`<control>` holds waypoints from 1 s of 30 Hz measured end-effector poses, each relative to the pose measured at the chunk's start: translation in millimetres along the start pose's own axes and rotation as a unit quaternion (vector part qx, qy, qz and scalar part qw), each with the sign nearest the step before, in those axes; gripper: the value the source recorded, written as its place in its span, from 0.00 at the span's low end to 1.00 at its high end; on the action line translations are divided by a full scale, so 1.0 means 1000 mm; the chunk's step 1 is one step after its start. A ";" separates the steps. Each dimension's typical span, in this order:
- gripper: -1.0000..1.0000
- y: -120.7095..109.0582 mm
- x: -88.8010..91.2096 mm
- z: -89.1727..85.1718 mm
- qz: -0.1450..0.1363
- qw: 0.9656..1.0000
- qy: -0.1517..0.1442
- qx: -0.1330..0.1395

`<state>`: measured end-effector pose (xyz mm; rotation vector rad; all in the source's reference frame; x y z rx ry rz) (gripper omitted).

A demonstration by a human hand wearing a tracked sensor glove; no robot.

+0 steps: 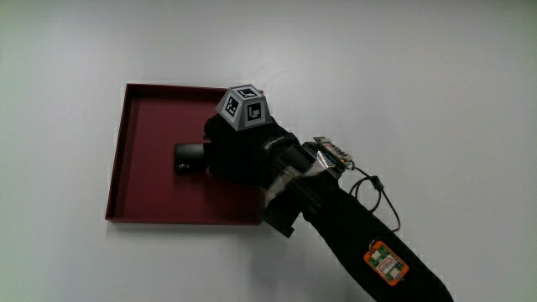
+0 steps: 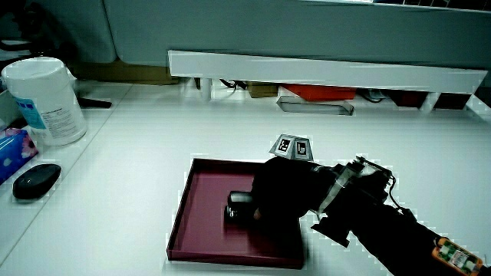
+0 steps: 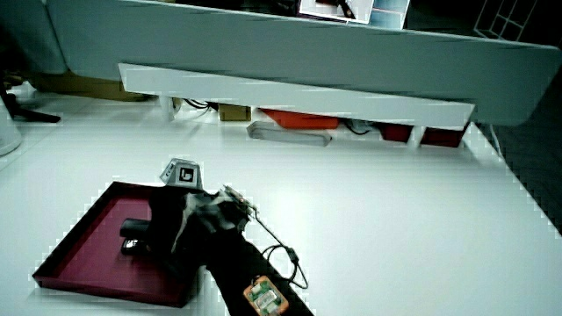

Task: Place stapper into plate

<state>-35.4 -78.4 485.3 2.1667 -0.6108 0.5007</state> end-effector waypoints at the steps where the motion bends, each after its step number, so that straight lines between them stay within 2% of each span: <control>1: 0.32 -0.005 0.000 0.003 0.004 1.000 0.001 0.000; 2: 0.27 -0.008 0.001 0.005 0.008 1.000 0.004 -0.008; 3: 0.23 -0.012 0.002 0.008 0.012 1.000 0.005 -0.005; 4: 0.18 -0.020 0.001 0.015 0.009 1.000 -0.006 0.007; 5: 0.14 -0.024 0.003 0.018 0.014 1.000 0.000 -0.008; 6: 0.09 -0.034 0.001 0.025 0.022 1.000 0.003 -0.007; 7: 0.05 -0.040 0.002 0.030 0.014 1.000 0.000 -0.008; 8: 0.00 -0.049 -0.001 0.036 0.032 0.999 0.005 -0.015; 9: 0.00 -0.058 -0.002 0.041 0.030 1.000 0.000 -0.007; 11: 0.00 -0.074 -0.005 0.049 0.028 1.000 -0.004 -0.007; 12: 0.00 -0.083 -0.008 0.054 0.041 0.999 0.001 -0.009; 13: 0.00 -0.091 -0.010 0.057 0.034 0.999 -0.009 -0.003; 16: 0.00 -0.117 -0.024 0.067 0.066 0.998 -0.021 0.009; 18: 0.00 -0.128 -0.027 0.068 0.074 0.997 -0.027 0.007; 19: 0.00 -0.132 -0.026 0.065 0.076 0.996 -0.038 0.015; 20: 0.00 -0.143 -0.034 0.070 0.096 0.995 -0.038 0.013; 21: 0.00 -0.149 -0.036 0.071 0.102 0.994 -0.032 0.006; 22: 0.00 -0.151 -0.032 0.067 0.088 0.995 -0.041 0.019; 23: 0.00 -0.163 -0.043 0.074 0.114 0.992 -0.044 0.020; 24: 0.00 -0.170 -0.047 0.076 0.128 0.991 -0.039 0.007; 28: 0.00 -0.188 -0.054 0.078 0.145 0.988 -0.039 0.022; 30: 0.00 -0.194 -0.058 0.078 0.151 0.988 -0.038 0.017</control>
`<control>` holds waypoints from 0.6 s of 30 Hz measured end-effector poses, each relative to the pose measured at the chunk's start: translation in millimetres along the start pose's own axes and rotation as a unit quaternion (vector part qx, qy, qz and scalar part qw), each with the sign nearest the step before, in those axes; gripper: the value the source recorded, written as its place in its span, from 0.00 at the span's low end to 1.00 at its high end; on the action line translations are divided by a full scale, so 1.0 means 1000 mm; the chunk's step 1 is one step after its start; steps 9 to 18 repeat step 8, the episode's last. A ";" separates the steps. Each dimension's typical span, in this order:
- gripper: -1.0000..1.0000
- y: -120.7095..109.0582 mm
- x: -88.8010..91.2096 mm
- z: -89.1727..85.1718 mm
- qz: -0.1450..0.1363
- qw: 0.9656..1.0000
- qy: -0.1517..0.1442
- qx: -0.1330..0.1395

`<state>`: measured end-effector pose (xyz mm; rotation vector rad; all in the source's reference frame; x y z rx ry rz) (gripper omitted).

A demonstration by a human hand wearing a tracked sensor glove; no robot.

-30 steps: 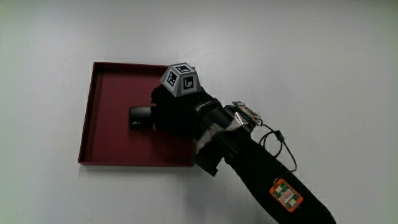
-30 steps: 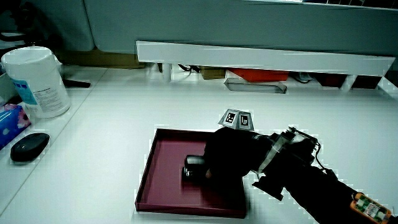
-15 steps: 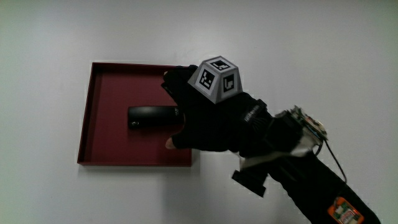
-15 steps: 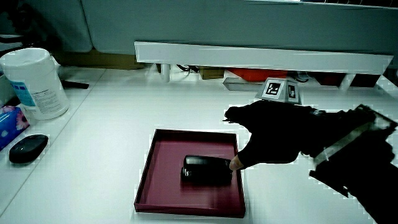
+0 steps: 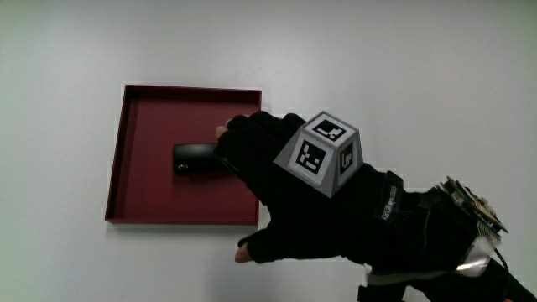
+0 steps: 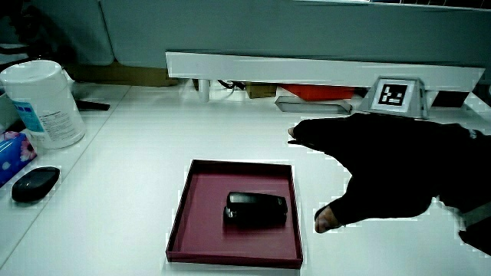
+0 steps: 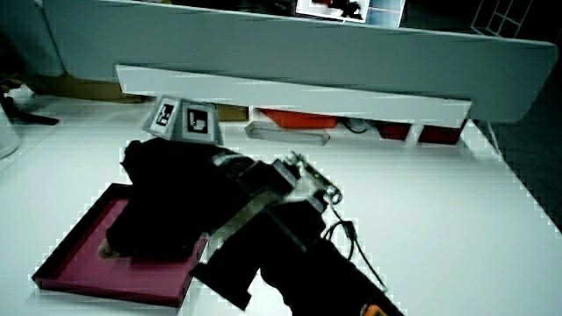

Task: Place stapper into plate

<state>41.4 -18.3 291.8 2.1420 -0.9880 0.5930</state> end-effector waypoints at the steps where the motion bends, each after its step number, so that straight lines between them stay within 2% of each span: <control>1: 0.00 -0.002 -0.002 0.000 0.004 1.000 0.005 -0.002; 6: 0.00 0.002 0.001 -0.007 -0.001 1.000 0.009 -0.015; 18: 0.00 0.005 0.004 -0.007 -0.005 1.000 0.008 -0.010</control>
